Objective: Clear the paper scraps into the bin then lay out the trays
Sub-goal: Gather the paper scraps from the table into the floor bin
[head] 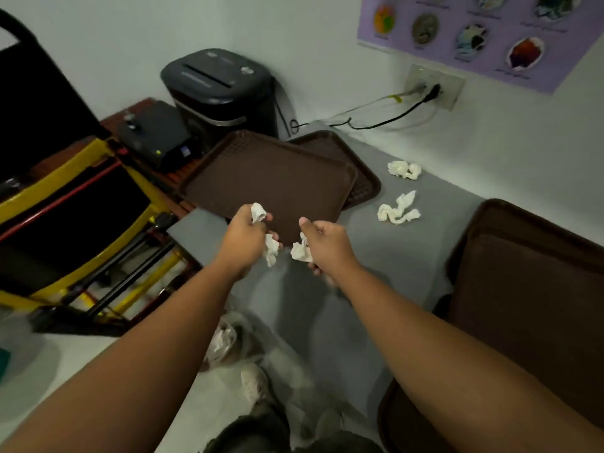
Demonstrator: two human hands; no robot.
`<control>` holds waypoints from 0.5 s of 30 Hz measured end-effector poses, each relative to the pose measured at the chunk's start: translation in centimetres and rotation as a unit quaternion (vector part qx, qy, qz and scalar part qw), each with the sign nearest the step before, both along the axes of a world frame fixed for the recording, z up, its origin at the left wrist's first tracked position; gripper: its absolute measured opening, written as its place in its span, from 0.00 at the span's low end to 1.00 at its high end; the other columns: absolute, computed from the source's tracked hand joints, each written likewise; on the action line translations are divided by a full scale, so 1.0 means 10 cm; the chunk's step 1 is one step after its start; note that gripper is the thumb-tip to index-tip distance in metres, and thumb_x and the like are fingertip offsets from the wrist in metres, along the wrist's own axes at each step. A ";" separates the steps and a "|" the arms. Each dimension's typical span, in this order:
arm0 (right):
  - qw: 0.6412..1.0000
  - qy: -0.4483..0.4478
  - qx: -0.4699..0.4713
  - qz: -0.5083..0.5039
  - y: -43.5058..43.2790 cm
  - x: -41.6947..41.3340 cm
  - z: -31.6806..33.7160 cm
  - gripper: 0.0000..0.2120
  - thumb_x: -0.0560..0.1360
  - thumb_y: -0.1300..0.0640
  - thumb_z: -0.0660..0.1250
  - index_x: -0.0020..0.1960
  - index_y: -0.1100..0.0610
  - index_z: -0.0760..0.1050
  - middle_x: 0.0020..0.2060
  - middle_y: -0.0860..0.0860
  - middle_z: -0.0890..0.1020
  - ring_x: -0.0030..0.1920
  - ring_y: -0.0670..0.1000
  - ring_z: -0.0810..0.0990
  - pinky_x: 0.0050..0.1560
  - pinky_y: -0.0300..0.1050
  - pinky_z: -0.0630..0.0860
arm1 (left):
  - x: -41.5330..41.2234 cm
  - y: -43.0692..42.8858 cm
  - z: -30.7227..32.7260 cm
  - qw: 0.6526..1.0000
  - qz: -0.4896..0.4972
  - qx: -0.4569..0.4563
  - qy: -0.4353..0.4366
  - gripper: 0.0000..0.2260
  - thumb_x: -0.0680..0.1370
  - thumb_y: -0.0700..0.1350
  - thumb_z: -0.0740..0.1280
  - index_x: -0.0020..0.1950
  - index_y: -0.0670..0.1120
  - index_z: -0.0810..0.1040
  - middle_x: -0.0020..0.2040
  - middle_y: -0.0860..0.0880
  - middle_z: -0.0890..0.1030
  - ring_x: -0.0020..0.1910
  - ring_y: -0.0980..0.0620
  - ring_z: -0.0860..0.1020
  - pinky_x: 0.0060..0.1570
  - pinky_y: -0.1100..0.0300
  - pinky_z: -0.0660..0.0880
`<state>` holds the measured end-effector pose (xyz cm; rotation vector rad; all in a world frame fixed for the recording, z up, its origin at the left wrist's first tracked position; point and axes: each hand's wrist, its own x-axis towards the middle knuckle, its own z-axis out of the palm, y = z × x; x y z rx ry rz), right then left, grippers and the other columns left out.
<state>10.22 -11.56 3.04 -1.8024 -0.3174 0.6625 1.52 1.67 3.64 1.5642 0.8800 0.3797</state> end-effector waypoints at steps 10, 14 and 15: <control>0.984 -0.043 -0.019 0.171 0.85 -0.97 -0.21 0.23 0.79 0.42 0.62 0.33 0.58 0.75 0.28 0.56 0.80 0.30 0.53 0.80 0.34 0.51 0.77 | -1.39 0.52 -0.31 0.983 0.141 0.011 0.118 0.04 0.75 0.40 0.65 0.48 0.46 0.79 0.38 0.44 0.79 0.29 0.50 0.75 0.26 0.60 0.70; 0.977 -0.040 -0.048 0.206 1.18 -1.29 -0.43 0.24 0.81 0.43 0.58 0.32 0.57 0.70 0.29 0.54 0.76 0.32 0.54 0.76 0.37 0.49 0.73 | -1.82 0.78 -0.69 0.977 0.167 -0.015 0.132 0.07 0.77 0.46 0.65 0.42 0.47 0.78 0.34 0.48 0.78 0.34 0.48 0.76 0.37 0.53 0.74; 0.975 -0.036 -0.057 0.209 1.26 -1.37 -0.50 0.23 0.81 0.44 0.57 0.31 0.53 0.69 0.29 0.51 0.74 0.33 0.52 0.75 0.38 0.49 0.72 | -1.90 0.83 -0.79 0.977 0.168 -0.018 0.133 0.09 0.79 0.51 0.64 0.43 0.47 0.78 0.36 0.49 0.78 0.37 0.48 0.76 0.39 0.54 0.73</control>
